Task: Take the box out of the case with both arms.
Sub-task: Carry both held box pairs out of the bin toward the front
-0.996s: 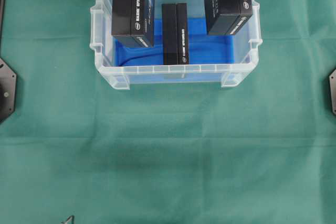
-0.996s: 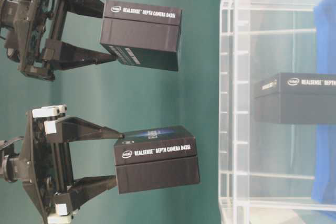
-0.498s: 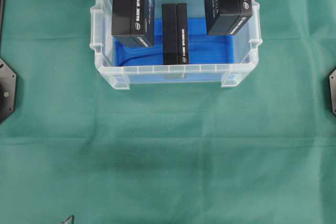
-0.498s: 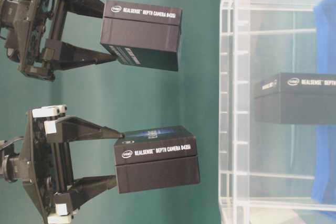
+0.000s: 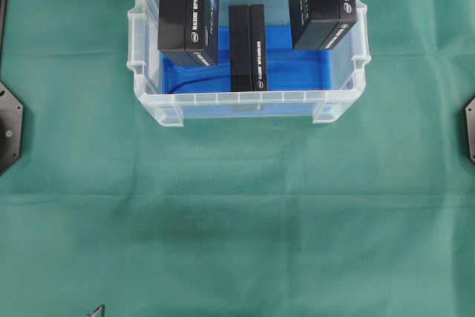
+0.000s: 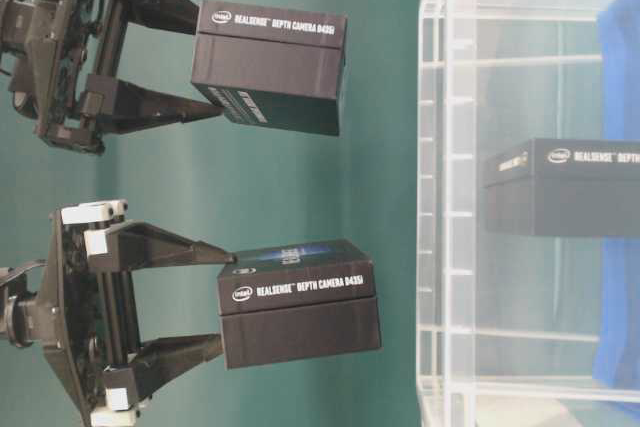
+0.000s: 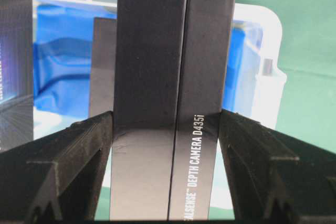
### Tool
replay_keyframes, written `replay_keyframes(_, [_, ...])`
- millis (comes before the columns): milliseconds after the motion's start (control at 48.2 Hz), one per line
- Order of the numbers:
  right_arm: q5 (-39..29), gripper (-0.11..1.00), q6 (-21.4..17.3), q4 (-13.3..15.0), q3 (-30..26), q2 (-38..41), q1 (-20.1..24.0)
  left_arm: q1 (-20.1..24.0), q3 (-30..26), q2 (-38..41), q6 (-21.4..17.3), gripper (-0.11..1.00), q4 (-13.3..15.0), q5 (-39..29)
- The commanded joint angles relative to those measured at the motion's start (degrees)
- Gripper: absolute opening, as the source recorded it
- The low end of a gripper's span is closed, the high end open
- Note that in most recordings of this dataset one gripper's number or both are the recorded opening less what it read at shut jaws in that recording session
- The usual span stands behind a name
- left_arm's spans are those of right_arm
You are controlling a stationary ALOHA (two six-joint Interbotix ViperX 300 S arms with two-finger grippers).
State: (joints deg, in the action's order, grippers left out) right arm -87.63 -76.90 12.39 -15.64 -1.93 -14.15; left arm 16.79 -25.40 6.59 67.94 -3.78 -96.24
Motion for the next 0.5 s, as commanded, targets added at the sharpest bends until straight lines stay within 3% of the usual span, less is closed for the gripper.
replay_keyframes(0, [0.09,0.65,0.09,0.26,-1.58,-1.41,0.0,0.0,-1.41,-1.76,0.0,0.63,-0.18,0.35])
replay_keyframes(208, [0.09,0.65,0.0,-0.09,-1.49,-1.41,0.26,-0.35,-1.49,-1.85,0.09,0.63,-0.18,0.35])
replay_keyframes(477, [-2.2,0.65,-1.23,0.0,-1.58,-1.41,3.69,-3.25,-1.67,-2.2,1.76,0.63,-0.18,0.0])
